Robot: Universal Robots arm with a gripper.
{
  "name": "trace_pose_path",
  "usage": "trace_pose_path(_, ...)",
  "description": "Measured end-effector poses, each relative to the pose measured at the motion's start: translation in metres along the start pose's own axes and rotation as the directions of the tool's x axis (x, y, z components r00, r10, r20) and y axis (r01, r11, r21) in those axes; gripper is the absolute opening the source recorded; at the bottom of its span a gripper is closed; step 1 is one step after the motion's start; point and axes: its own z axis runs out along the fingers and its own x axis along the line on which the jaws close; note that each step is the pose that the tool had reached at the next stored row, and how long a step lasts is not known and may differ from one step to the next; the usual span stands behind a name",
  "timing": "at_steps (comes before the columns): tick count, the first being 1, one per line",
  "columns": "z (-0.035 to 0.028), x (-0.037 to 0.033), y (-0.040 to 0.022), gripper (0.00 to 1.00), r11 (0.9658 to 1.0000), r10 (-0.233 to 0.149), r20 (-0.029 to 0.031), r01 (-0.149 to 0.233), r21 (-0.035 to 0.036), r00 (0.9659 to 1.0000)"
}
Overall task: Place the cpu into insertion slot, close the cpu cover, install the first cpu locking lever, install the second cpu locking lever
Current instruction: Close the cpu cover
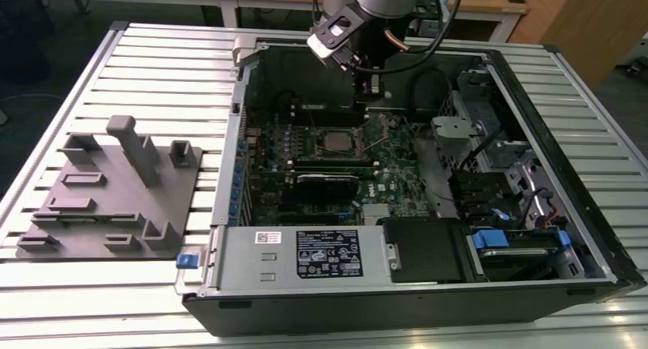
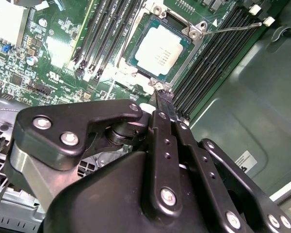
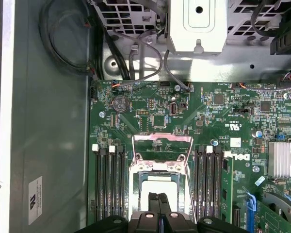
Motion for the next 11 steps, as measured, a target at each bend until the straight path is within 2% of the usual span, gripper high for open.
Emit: trace_pose_path(11, -0.0001, 0.0000, 0.0055, 0.11, 1.0000, 0.000, 0.0001, 0.000, 0.0000, 1.0000)
